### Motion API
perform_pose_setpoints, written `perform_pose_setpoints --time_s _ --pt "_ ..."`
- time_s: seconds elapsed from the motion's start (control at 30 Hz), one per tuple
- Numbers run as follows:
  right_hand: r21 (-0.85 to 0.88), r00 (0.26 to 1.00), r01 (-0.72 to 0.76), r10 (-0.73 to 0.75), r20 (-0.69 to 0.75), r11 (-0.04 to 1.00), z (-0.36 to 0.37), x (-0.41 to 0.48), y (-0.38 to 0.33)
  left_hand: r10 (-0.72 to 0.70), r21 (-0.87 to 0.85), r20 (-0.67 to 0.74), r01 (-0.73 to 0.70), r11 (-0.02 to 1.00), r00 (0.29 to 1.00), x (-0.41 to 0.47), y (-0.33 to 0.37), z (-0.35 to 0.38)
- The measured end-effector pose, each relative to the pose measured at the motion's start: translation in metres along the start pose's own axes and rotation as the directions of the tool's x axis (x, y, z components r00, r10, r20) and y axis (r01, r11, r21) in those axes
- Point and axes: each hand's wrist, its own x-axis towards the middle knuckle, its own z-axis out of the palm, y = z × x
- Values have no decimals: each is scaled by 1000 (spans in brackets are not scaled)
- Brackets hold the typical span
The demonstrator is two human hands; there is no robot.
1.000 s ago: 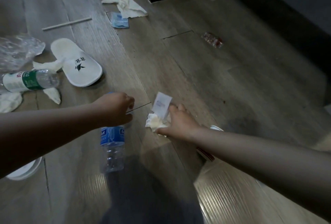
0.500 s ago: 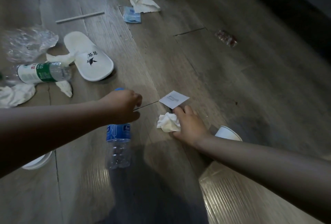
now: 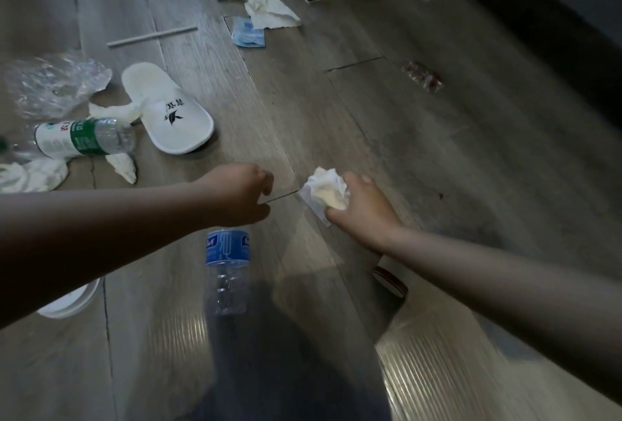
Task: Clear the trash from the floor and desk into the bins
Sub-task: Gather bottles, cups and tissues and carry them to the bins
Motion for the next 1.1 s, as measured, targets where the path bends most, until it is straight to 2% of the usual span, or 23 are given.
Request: perform_pose_setpoints --time_s 0.2,0.43,0.7,0.77,0.87,1.0,1.1 --pt "-172 980 -180 192 57 969 20 38 -4 3 -45 -1 -3 999 1000 0 0 -4" --pt "-318 994 -89 106 37 944 36 49 -8 -6 -71 -6 5 997 1000 4 -5 1" --pt "-268 993 -89 107 53 959 28 48 2 7 -78 -27 -9 997 1000 7 -6 4" --pt "-194 990 -110 125 64 975 25 47 6 8 -78 -22 -10 997 1000 6 -5 3" --pt "28 982 -168 165 90 985 15 42 13 16 -79 -13 -17 997 1000 5 -5 1" --pt "300 978 -208 191 86 931 -4 18 21 24 -72 -27 -26 997 999 3 -5 1" --pt "387 973 -222 231 24 895 -24 -11 31 38 -58 -27 -39 998 999 3 -1 1"
